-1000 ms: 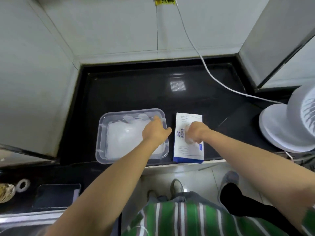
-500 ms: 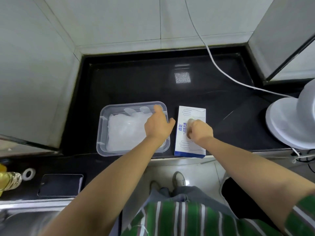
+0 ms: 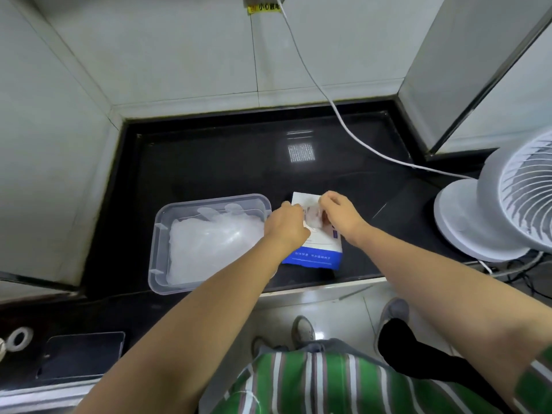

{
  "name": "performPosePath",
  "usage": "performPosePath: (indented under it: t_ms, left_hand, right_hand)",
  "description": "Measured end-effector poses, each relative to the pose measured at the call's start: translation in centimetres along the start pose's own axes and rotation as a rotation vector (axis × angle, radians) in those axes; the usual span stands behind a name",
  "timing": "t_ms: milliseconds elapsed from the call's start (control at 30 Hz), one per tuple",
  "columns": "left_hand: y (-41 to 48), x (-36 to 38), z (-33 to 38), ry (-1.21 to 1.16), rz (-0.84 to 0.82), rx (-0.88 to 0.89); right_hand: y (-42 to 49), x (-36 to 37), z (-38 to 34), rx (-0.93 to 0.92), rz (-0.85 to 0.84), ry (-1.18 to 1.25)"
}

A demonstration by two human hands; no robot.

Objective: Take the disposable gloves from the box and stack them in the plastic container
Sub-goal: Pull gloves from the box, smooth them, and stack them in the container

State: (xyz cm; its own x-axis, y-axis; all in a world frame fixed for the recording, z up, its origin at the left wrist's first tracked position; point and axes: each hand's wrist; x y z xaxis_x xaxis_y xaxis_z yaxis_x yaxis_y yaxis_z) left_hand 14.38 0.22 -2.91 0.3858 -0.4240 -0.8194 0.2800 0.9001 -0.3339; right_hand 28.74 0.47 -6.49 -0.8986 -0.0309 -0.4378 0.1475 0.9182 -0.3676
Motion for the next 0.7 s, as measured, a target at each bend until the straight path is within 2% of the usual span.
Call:
performPosePath:
  t_ms: [133,267,400,567,700]
  left_hand:
    - [0.1,0.6,-0.2,0.078,-0.14,-0.013]
    - [0.4,1.4,0.0,0.018,-0.16,-0.028]
    - [0.7,1.1,0.0,-0.332,-0.142,-0.091]
    - [1.3,-0.1,-0.7,-0.969,0.04,-0.209]
    - [1.4,-1.1,-1.6,-1.249,0.096,-0.248]
  right_hand:
    - [-0.2,0.2,0.5,0.055,-0.074,0.098]
    - [-0.2,0.0,0.2,0.039,-0.051,0.232]
    - [0.0,-0.6,-0.4,0.021,0.041,0.35]
    - [0.0,-1.2,-0.9,0.025,0.046,0.327]
    - [-0.4,-1.1,-1.2,0.015,0.014,0.292]
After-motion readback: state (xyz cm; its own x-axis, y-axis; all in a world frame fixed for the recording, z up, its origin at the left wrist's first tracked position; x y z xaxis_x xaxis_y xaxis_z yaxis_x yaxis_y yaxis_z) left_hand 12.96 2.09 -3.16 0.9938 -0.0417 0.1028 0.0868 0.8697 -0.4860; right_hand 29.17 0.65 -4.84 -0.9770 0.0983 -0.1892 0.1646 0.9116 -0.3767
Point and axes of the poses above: each hand's wrist, its own y-axis towards the middle knuckle, its own x-axis out of the palm, z = x × y, and after that the axes turned 10 degrees about -y, right-handed
